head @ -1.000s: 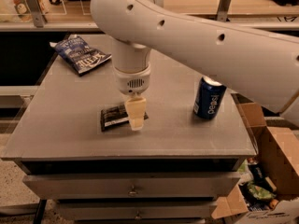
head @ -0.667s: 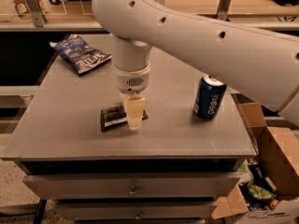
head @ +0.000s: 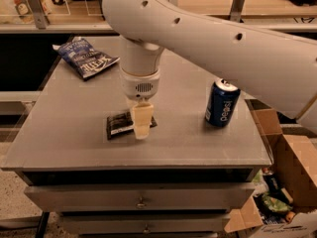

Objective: Pick rxbar chocolate

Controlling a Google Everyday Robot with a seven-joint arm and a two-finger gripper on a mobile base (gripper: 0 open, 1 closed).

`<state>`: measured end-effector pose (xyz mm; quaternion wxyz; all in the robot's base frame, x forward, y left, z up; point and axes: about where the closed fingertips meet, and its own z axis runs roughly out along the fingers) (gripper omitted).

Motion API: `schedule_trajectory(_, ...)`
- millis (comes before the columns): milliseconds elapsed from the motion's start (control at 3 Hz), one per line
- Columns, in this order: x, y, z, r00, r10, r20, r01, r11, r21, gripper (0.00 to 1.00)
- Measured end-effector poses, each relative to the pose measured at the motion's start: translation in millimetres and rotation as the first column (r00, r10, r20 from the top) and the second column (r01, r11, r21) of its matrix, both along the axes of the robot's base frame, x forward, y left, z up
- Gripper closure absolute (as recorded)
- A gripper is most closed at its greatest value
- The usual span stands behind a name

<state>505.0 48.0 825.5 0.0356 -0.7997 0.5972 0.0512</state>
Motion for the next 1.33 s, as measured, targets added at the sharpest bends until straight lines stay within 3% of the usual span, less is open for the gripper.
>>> schedule_trajectory(333, -1.9, 0.4, -5.0, 1.0000, 0.001, -0.010, -0.001, 1.000, 0.006, 0.36)
schedule_trajectory(1333, -4.3, 2.1, -4.2, 0.9996, 0.023, -0.013, -0.023, 1.000, -0.008, 0.95)
